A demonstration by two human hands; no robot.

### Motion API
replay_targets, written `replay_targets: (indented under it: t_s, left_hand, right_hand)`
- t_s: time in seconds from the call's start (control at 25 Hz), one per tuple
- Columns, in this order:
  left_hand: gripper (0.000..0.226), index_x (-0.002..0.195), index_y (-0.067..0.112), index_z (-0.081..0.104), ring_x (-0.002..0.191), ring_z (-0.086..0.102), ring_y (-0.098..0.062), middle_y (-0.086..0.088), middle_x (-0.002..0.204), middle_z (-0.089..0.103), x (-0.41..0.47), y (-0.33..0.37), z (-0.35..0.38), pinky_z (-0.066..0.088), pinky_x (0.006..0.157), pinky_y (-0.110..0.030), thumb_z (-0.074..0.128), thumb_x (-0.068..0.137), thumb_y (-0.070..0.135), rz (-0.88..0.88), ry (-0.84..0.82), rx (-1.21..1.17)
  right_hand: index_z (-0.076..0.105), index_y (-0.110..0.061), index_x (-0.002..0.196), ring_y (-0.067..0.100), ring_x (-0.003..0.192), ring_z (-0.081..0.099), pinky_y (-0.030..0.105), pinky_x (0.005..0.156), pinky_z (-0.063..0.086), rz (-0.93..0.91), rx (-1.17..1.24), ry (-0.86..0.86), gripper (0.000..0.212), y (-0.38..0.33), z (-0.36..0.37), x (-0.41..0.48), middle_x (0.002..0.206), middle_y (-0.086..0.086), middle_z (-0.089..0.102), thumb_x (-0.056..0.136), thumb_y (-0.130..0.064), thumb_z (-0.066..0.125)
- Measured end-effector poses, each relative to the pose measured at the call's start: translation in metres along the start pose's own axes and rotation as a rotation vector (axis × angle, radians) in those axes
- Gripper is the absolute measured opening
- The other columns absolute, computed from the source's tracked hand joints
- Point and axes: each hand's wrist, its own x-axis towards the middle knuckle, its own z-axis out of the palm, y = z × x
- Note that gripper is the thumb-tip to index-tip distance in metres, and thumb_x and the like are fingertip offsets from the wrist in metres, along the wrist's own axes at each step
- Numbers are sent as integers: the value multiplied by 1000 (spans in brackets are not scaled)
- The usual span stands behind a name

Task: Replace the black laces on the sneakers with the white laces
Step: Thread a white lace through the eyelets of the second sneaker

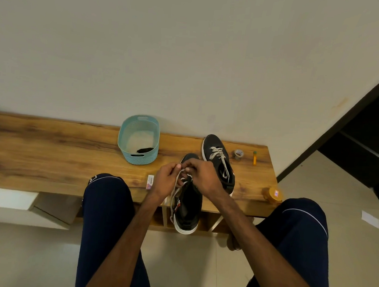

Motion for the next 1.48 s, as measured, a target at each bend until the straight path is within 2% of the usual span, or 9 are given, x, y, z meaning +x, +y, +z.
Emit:
replay_targets:
  t_s: [0.2, 0.36, 0.52, 0.68, 0.8, 1.04, 1.2, 1.36, 1.48]
  left_hand:
    - [17, 106, 14, 67, 63, 61, -15, -7, 85, 70, 2, -1, 3, 54, 56, -33, 51, 102, 18, -48, -1, 3]
    - [13, 100, 14, 69, 62, 61, -14, -10, 87, 70, 1, 3, 4, 56, 55, -32, 56, 99, 13, -49, 17, -6]
    - [6, 97, 15, 68, 67, 67, -14, -1, 92, 66, -1, 1, 3, 58, 53, -30, 65, 93, 10, -74, 162, 93]
    - [6, 92, 20, 70, 76, 64, -6, 12, 82, 65, 0, -5, 5, 54, 63, -25, 72, 88, 16, -50, 239, 262]
    - [5, 90, 21, 72, 79, 63, -3, 11, 82, 67, -1, -10, 14, 45, 65, -18, 74, 86, 19, -44, 217, 368]
    - [9, 95, 22, 72, 84, 59, 3, 14, 91, 68, -5, -16, 37, 38, 64, -5, 73, 87, 18, -35, 112, 470]
    - [12, 96, 22, 74, 91, 65, -3, 9, 96, 73, -3, -26, 48, 47, 76, -10, 74, 85, 16, -16, 123, 454]
    - [13, 97, 22, 76, 92, 66, -3, 8, 98, 74, -1, -30, 53, 48, 76, -10, 75, 85, 18, -6, 132, 460]
    - [13, 96, 21, 77, 89, 68, -3, 7, 96, 75, 1, -31, 51, 56, 80, -21, 76, 84, 17, 2, 122, 403]
  right_hand:
    - [65, -19, 91, 7, 78, 63, 31, 69, 55, 2, -83, 52, 6, 2, 1, 0, 85, -6, 68, 91, -14, 68]
    - [66, -21, 92, 3, 85, 51, 18, 68, 40, -19, -180, 94, 4, 5, -2, -1, 91, -14, 59, 90, -20, 69]
    - [62, -20, 108, 5, 89, 57, 27, 79, 51, 239, -7, 142, 22, 30, 6, -14, 99, -9, 60, 90, -30, 70]
    - [58, -16, 122, 16, 106, 57, 36, 95, 51, 406, -47, -80, 50, 54, 24, -35, 119, 0, 53, 83, -43, 75]
    - [59, -15, 121, 17, 106, 57, 35, 95, 51, 365, -68, -63, 44, 57, 31, -41, 120, 2, 52, 87, -38, 72]
    - [64, -5, 119, 20, 104, 59, 29, 90, 47, 330, 74, 31, 26, 67, 31, -50, 112, 10, 63, 102, -16, 48]
    - [64, -3, 120, 20, 107, 59, 32, 96, 47, 384, 217, 43, 27, 76, 29, -51, 115, 12, 65, 102, -9, 47]
    - [64, -6, 123, 18, 110, 60, 33, 99, 48, 449, 365, 58, 27, 82, 31, -53, 117, 9, 66, 102, -10, 47]
    - [64, -6, 124, 17, 110, 60, 36, 100, 49, 474, 392, 59, 28, 87, 34, -53, 117, 9, 66, 102, -11, 47]
